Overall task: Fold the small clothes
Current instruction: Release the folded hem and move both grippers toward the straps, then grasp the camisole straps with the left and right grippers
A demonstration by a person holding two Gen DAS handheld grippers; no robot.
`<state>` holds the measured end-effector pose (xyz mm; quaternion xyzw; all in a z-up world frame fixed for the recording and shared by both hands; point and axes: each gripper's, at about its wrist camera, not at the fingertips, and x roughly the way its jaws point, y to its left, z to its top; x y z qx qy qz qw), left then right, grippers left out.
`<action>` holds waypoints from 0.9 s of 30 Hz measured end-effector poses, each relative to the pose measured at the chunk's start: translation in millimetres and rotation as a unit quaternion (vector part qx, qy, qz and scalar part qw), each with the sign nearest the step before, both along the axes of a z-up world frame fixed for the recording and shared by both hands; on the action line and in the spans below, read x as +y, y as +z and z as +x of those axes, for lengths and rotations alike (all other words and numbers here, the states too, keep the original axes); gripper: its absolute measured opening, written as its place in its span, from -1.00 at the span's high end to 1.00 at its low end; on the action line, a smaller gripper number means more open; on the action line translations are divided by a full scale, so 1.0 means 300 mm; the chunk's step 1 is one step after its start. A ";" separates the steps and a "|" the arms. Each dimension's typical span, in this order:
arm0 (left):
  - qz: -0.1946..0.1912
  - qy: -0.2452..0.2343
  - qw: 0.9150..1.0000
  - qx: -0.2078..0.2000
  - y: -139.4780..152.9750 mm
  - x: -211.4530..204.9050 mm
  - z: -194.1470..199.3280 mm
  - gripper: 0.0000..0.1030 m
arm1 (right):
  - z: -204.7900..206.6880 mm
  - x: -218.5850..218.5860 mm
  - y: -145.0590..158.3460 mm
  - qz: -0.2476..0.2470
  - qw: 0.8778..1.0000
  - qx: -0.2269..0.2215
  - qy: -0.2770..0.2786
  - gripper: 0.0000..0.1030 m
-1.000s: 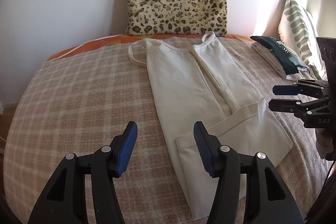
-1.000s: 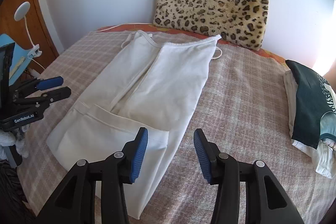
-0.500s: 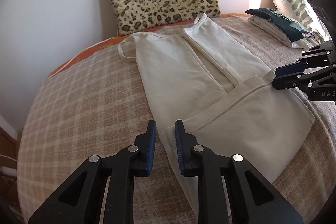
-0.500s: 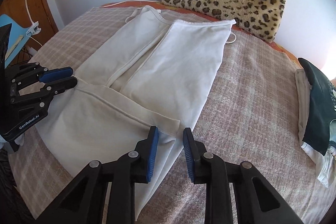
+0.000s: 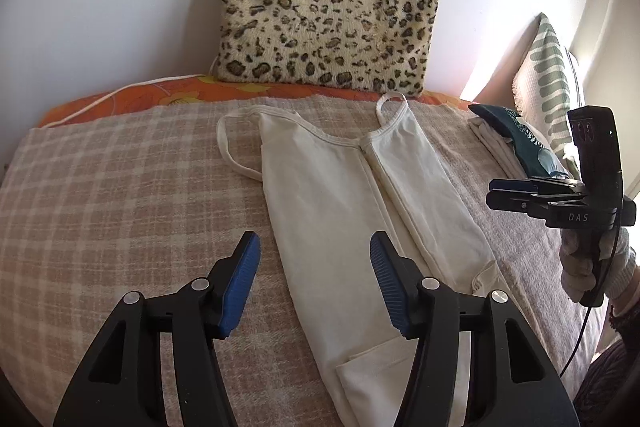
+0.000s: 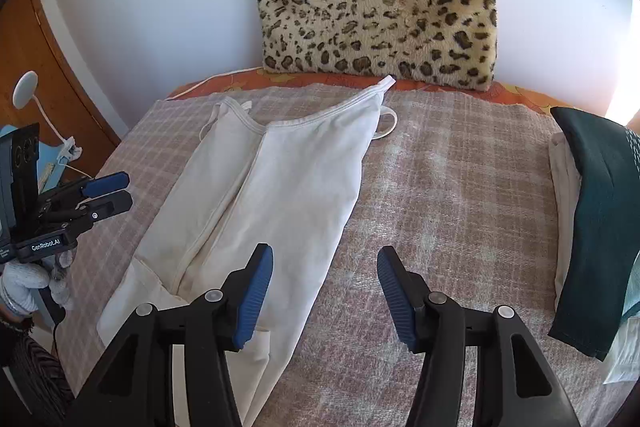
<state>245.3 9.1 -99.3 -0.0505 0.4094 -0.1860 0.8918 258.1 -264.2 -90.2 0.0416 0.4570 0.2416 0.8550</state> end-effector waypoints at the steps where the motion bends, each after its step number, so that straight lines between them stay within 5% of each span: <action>1: -0.010 0.001 1.000 0.007 -0.006 0.002 0.029 -0.10 | 0.029 -0.002 -0.009 0.012 1.000 0.011 0.002 -0.10; 15: -0.105 0.015 0.992 0.075 -0.092 0.059 0.359 -0.10 | 0.377 -0.010 -0.074 0.070 0.996 0.050 0.002 -0.12; 27: -0.125 0.016 0.988 0.091 -0.136 0.040 0.468 -0.04 | 0.526 0.071 -0.075 0.091 0.994 0.062 0.007 -0.11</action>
